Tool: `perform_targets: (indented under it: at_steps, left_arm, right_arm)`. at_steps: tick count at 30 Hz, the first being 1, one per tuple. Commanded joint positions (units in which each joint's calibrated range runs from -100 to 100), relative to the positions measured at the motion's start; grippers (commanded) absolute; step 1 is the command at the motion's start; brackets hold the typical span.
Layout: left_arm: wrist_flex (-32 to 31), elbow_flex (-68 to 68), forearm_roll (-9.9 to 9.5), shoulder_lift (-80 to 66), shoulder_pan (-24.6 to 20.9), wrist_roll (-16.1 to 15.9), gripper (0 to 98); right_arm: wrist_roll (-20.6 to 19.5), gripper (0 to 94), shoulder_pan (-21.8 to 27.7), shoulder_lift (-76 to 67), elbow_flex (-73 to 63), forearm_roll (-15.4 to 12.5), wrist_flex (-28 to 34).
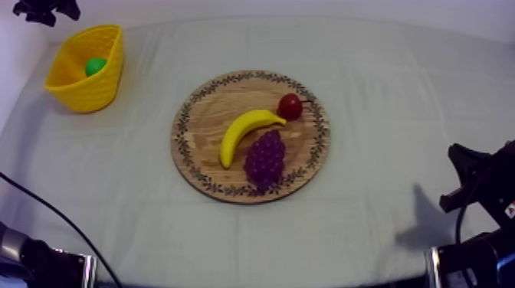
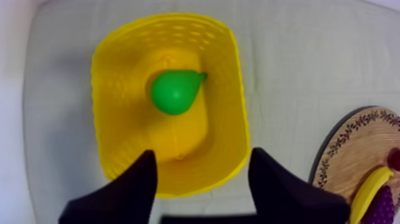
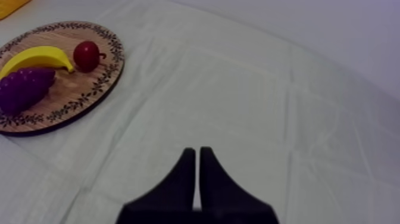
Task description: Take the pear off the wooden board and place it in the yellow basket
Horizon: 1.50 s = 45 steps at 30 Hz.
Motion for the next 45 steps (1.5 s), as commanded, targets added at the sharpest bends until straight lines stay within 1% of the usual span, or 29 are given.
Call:
perform_targets:
  at_steps: [1, 7, 12, 19, 25, 32, 35, 39, 45]
  left_arm:
    - [-1.2, 1.2, 0.19, -0.8, 0.0, 0.1, 44.2]
    - [-6.1, 7.9, 0.76, -4.3, -0.3, -0.6, 28.1]
    - [-11.6, 17.8, 1.62, -10.2, -0.7, -1.8, 21.6]
    - [-19.2, 34.1, 2.55, -22.0, -1.2, -3.6, 17.3]
    - [-26.1, 49.5, 2.80, -34.5, -1.2, -4.5, 13.9]
    - [-30.9, 64.2, 3.27, -47.5, -0.8, -5.4, 8.8]
    - [-33.7, 70.4, 3.36, -55.0, 0.1, -5.4, 6.0]
    - [-35.2, 76.8, 3.40, -66.7, 1.1, -5.4, 3.3]
    - [-38.3, 84.9, 4.04, -80.7, 2.4, -6.9, 0.5]
  right_arm:
    - [0.0, 0.4, 0.0, 0.0, 0.0, 0.0, 0.0]
    - [0.0, 0.4, 0.0, 0.0, 0.0, 0.0, 0.0]
    - [0.0, 0.4, 0.0, 0.0, 0.0, 0.0, 0.0]
    - [0.0, 0.4, 0.0, 0.0, 0.0, 0.0, 0.0]
    - [0.0, 0.4, 0.0, 0.0, 0.0, 0.0, 0.0]
    - [0.0, 0.4, 0.0, 0.0, 0.0, 0.0, 0.0]
    - [0.0, 0.4, 0.0, 0.0, 0.0, 0.0, 0.0]
    - [0.0, 0.4, 0.0, 0.0, 0.0, 0.0, 0.0]
    - [0.0, 0.4, 0.0, 0.0, 0.0, 0.0, 0.0]
